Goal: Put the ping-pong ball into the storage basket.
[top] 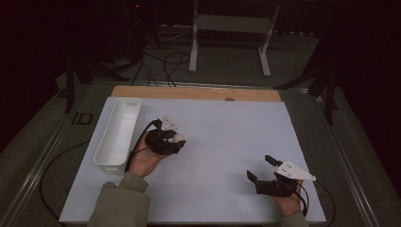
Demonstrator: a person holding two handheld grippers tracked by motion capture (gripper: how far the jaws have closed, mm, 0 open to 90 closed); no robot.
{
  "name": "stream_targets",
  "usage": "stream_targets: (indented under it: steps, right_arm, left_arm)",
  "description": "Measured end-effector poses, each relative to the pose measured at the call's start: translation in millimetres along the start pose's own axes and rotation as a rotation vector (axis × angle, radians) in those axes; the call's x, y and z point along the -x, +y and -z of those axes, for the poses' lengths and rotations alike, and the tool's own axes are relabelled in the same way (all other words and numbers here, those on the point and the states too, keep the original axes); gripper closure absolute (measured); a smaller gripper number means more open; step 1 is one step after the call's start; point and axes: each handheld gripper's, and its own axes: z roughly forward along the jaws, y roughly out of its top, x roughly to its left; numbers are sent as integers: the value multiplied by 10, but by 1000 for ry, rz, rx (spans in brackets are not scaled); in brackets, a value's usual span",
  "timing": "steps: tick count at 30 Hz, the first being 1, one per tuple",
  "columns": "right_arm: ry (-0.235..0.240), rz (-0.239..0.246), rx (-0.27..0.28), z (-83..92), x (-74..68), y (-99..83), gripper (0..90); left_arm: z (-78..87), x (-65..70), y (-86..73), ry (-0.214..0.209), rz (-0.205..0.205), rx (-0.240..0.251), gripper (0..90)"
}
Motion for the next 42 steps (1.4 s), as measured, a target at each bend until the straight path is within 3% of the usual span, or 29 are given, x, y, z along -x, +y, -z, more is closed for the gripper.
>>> stream_targets:
  steps: [42]
  right_arm:
    - [3,2,-1,-4,-3,-1,74]
  left_arm:
    - [149,-38,11,-12,-19,3,514]
